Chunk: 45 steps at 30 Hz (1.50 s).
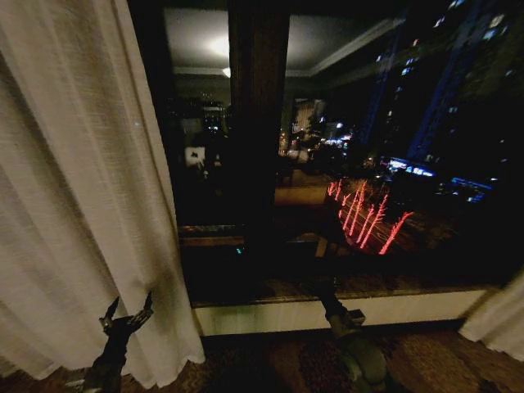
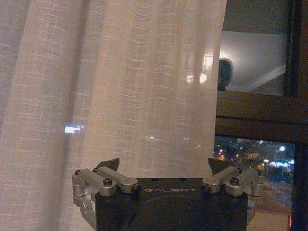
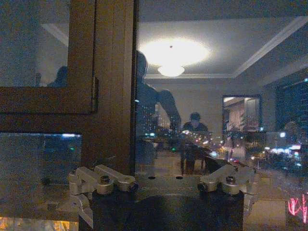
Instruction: Open the curtains by pulling them apart, changing their state from closed to fully open.
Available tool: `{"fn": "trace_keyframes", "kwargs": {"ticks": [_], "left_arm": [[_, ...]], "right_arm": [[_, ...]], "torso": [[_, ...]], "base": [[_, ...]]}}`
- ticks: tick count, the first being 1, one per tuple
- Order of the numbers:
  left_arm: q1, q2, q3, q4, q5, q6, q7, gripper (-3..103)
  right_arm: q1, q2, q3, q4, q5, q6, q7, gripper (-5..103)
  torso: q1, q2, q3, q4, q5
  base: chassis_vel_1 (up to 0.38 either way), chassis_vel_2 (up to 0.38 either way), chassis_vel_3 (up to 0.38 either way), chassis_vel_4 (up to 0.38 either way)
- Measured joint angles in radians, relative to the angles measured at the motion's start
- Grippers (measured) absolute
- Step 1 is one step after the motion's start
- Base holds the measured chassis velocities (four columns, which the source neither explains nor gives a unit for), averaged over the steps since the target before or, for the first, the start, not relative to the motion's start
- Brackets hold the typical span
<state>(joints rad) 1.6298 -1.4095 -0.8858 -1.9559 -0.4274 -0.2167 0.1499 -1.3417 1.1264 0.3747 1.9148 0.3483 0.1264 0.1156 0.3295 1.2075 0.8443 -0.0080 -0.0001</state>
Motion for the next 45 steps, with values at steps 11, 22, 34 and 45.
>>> {"fn": "trace_keyframes", "kwargs": {"ticks": [11,22,34,45], "left_arm": [[0.000,0.000,0.000,0.000,0.000,0.000,0.000,100],[0.000,0.000,0.000,0.000,0.000,0.000,0.000,100],[0.000,0.000,0.000,0.000,0.000,0.000,0.000,100],[-0.037,0.005,0.041,0.006,0.010,0.051,-0.027,100]], "right_arm": [[0.000,0.000,0.000,0.000,0.000,0.000,0.000,100],[0.000,0.000,0.000,0.000,0.000,0.000,0.000,100],[0.000,0.000,0.000,0.000,0.000,0.000,0.000,100],[0.000,0.000,0.000,0.000,0.000,0.000,0.000,100]], "torso": [[0.000,0.000,0.000,0.0000,0.0000],[0.000,0.000,0.000,0.0000,0.0000],[0.000,0.000,0.000,0.0000,0.0000],[0.000,0.000,0.000,0.0002,0.0001]], "base": [[0.000,0.000,0.000,0.000],[0.000,0.000,0.000,0.000],[0.000,0.000,0.000,0.000],[0.000,0.000,0.000,0.000]]}}
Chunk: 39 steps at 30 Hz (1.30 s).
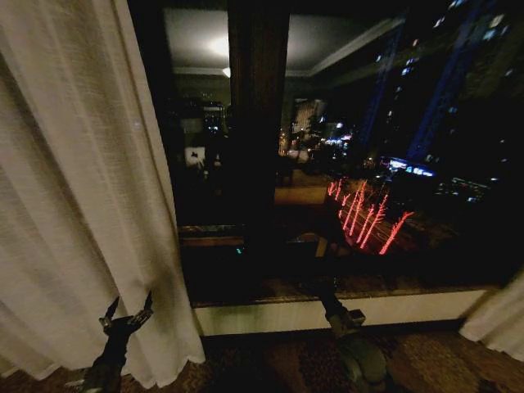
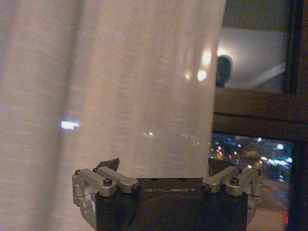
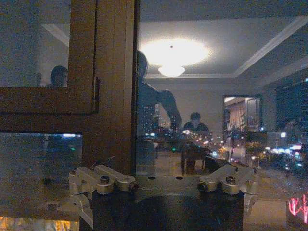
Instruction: Open the curtains by pulling them apart, changing their state from closed to fully open.
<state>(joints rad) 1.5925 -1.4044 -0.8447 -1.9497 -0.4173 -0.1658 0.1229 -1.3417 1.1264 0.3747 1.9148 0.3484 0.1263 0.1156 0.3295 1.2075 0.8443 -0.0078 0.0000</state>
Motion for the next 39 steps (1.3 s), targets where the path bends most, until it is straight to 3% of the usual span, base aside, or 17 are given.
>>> {"fn": "trace_keyframes", "kwargs": {"ticks": [4,7,9,12,13,14,17,26,29,32,39], "left_arm": [[-0.069,0.011,0.075,0.013,0.021,0.098,-0.050,100],[-0.155,0.025,0.169,0.030,0.048,0.220,-0.115,100],[-0.167,0.027,0.182,0.033,0.052,0.237,-0.124,100],[-0.244,0.039,0.265,0.048,0.076,0.346,-0.182,100],[-0.244,0.039,0.265,0.048,0.076,0.346,-0.182,100],[-0.277,0.044,0.301,0.054,0.086,0.393,-0.206,100],[-0.305,0.049,0.332,0.060,0.095,0.434,-0.227,100],[-0.325,0.063,0.337,0.090,0.100,0.426,-0.230,100],[-0.387,0.130,0.309,0.225,0.111,0.315,-0.209,100],[-0.413,0.160,0.293,0.284,0.116,0.265,-0.200,100],[-0.417,0.167,0.291,0.303,0.118,0.236,-0.192,100]], "right_arm": [[0.000,0.000,0.000,0.000,0.000,0.000,0.000,100],[0.000,0.000,0.000,0.000,0.000,0.000,0.000,100],[0.000,0.000,0.000,0.000,0.000,0.000,0.000,100],[0.000,0.000,0.000,0.000,0.000,0.000,0.000,100],[0.000,0.000,0.000,0.000,0.000,0.000,0.000,100],[0.000,0.000,0.000,0.000,0.000,0.000,0.000,100],[0.000,0.000,0.000,0.000,0.000,0.000,0.000,100],[0.000,0.000,0.000,0.000,0.000,0.000,0.000,100],[0.000,0.000,0.000,0.000,0.000,0.000,0.000,100],[0.000,0.000,0.000,0.000,0.000,0.000,0.000,100],[0.000,0.000,0.000,0.000,0.000,0.000,0.000,100]], "torso": [[0.000,0.000,0.000,-0.0003,-0.0001],[0.000,0.000,0.000,-0.0003,0.0000],[0.000,0.000,0.000,-0.0002,-0.0001],[0.000,0.000,0.000,-0.0003,0.0000],[0.000,0.000,0.000,-0.0003,0.0000],[0.000,0.000,0.000,-0.0003,0.0000],[0.000,0.000,0.000,-0.0005,0.0000],[0.000,0.000,0.000,-0.0001,-0.0002],[0.000,0.000,0.000,-0.0002,-0.0001],[0.000,0.000,0.000,-0.0001,0.0000],[0.000,0.000,0.000,-0.0003,0.0000]], "base": [[0.000,0.000,0.000,0.000],[0.000,0.000,0.000,0.000],[0.000,0.000,0.000,0.000],[0.000,0.000,0.000,0.000],[0.000,0.000,0.000,0.000],[0.000,0.000,0.000,0.000],[0.000,0.000,0.000,0.000],[0.000,0.000,0.000,0.000],[0.000,0.000,0.000,0.000],[0.000,0.000,0.000,0.000],[0.000,0.000,0.000,0.000]]}}
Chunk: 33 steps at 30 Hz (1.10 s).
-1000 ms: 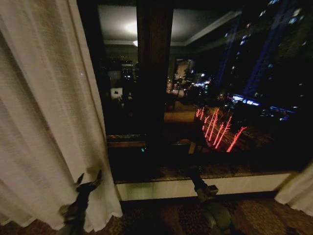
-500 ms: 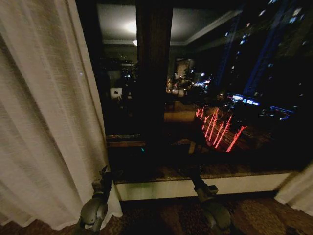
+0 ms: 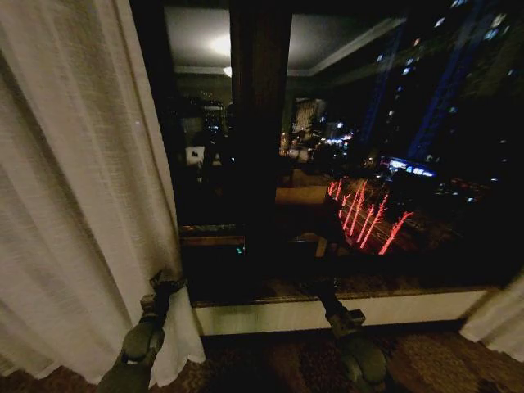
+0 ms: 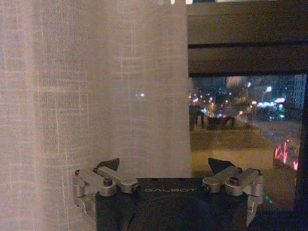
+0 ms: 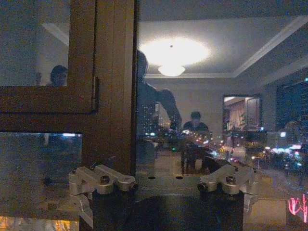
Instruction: Open the curtains by pulling them apart, changing their state from closed to fully open.
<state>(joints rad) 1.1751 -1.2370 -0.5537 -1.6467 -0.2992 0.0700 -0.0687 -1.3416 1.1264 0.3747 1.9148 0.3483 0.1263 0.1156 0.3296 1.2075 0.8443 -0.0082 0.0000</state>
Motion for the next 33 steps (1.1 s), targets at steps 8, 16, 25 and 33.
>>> {"fn": "trace_keyframes", "kwargs": {"ticks": [8,16,25,33], "left_arm": [[0.058,-0.015,-0.013,-0.006,0.015,-0.140,0.027,100],[0.070,-0.029,-0.030,0.016,0.022,-0.233,0.034,100],[0.044,-0.019,-0.043,0.058,0.028,-0.249,0.004,100],[0.112,-0.115,-0.050,0.006,0.109,-0.237,-0.049,100]], "right_arm": [[0.000,0.000,0.000,0.000,0.000,0.000,0.000,100],[0.000,0.000,0.000,0.000,0.000,0.000,0.000,100],[0.000,0.000,0.000,0.000,0.000,0.000,0.000,100],[0.000,0.000,0.000,0.000,0.000,0.000,0.000,100]], "torso": [[0.000,0.000,0.000,0.0004,0.0000],[0.000,0.000,0.000,0.0000,0.0000],[0.000,0.000,0.000,0.0001,0.0001],[0.000,0.000,0.000,0.0001,-0.0002]], "base": [[0.000,0.000,0.000,0.000],[0.000,0.000,0.000,0.000],[0.000,0.000,0.000,0.000],[0.000,0.000,0.000,0.000]]}}
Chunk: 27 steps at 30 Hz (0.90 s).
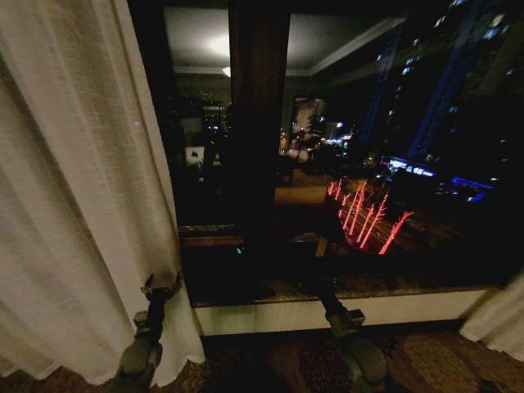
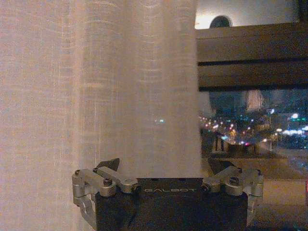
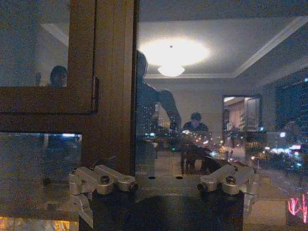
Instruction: Open the curtains by pulling them apart, changing their state from closed to fully open.
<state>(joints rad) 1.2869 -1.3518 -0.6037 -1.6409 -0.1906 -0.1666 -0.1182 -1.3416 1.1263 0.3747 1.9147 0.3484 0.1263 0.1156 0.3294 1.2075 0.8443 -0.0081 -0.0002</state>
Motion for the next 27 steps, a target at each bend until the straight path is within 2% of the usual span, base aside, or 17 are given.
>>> {"fn": "trace_keyframes", "kwargs": {"ticks": [5,13,19,27], "left_arm": [[0.035,-0.014,-0.017,-0.022,0.032,-0.027,-0.008,100],[0.046,0.010,-0.058,-0.047,0.032,-0.032,-0.025,100],[-0.012,0.048,-0.041,0.032,0.022,-0.034,-0.028,100],[-0.146,0.086,0.041,0.168,0.012,-0.037,-0.019,100]], "right_arm": [[0.000,0.000,0.000,0.000,0.000,0.000,0.000,100],[0.000,0.000,0.000,0.000,0.000,0.000,0.000,100],[0.000,0.000,0.000,0.000,0.000,0.000,0.000,100],[0.000,0.000,0.000,0.000,0.000,0.000,0.000,100]], "torso": [[0.000,0.000,0.000,0.0001,0.0002],[0.000,0.000,0.000,0.0002,0.0002],[0.000,0.000,0.000,0.0002,0.0000],[0.000,0.000,0.000,0.0000,0.0000]], "base": [[0.000,0.000,0.000,0.000],[0.000,0.000,0.000,0.000],[0.000,0.000,0.000,0.000],[0.000,0.000,0.000,0.000]]}}
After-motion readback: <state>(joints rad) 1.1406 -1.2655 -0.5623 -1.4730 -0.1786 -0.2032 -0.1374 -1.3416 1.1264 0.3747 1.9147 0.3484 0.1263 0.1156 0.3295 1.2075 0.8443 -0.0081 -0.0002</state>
